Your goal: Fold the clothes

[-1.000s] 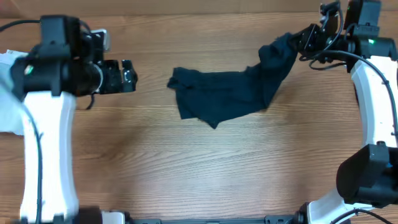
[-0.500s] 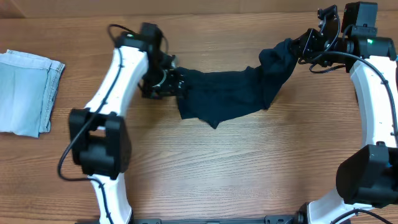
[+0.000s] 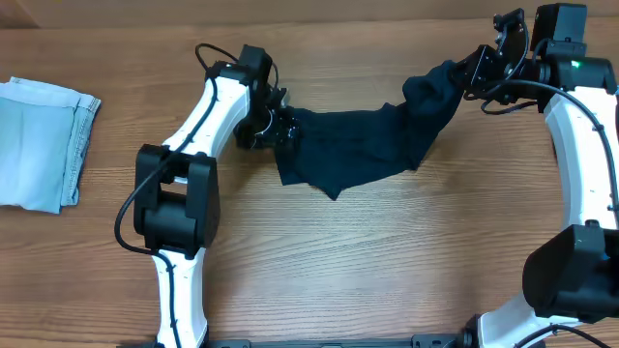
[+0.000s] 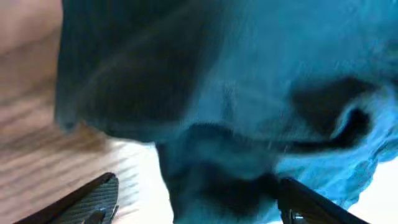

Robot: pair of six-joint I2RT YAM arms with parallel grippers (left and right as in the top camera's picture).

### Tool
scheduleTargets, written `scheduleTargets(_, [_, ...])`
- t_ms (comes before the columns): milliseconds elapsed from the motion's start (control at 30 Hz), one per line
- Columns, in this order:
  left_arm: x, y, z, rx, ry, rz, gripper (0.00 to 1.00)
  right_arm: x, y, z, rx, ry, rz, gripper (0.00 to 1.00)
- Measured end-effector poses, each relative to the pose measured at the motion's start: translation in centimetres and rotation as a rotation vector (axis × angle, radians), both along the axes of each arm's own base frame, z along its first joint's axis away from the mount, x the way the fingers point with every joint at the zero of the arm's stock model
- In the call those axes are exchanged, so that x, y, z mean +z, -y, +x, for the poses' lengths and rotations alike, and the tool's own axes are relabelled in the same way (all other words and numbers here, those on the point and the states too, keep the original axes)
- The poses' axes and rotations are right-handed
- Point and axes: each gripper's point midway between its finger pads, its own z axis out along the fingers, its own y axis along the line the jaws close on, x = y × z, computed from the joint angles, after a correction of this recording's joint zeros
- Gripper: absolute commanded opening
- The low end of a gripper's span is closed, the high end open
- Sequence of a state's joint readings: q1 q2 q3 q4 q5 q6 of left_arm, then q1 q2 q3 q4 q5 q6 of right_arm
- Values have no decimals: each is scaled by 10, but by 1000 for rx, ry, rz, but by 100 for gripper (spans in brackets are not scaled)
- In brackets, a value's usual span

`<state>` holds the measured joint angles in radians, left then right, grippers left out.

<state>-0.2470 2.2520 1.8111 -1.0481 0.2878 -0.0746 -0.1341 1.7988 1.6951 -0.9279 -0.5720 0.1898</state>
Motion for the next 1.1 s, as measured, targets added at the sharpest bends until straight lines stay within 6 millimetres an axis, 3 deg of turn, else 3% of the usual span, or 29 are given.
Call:
scheduleTargets(67, [0,5,0,-12,5,-5,36,0,0,0,0,0,0,8])
scheduleTargets(167, [0,12,-10,-29,-25,-6,9,0,0,0,0,0,-1,8])
scheduleTargets(200, [0,12,-14,-32,-38,-4,4,0,0,0,0,0,0,8])
scheduleTargets(333, [0,4,-23,-16,-88,6,4,0,0,0,0,0,-1,9])
scheduleTargets(467, [13,-30,-27,64,-148,8,4,-2,5,1,-17,-4,-25,9])
scheduleTargets(567, [56,-71,-3,167,-52,-19,4,-7,12,1,-45,-15,-65,9])
scheduleTargets(633, [106,-104,15,243,84,-46,4,-9,16,2,-60,-19,-88,9])
scheduleTargets(667, [142,-122,22,284,179,-60,4,-9,17,2,-64,-20,-94,10])
scheduleTargets(767, [222,-157,23,355,386,-87,4,-10,19,2,-69,-21,-103,13])
scheduleTargets(833, [257,-166,17,374,468,-107,4,-10,20,2,-71,-24,-106,17])
scheduleTargets(900, [271,-170,10,384,489,-120,4,-12,21,0,-76,-34,-117,19])
scheduleTargets(1100, [256,-171,12,390,438,-123,4,-21,40,-1,-140,-61,-221,20])
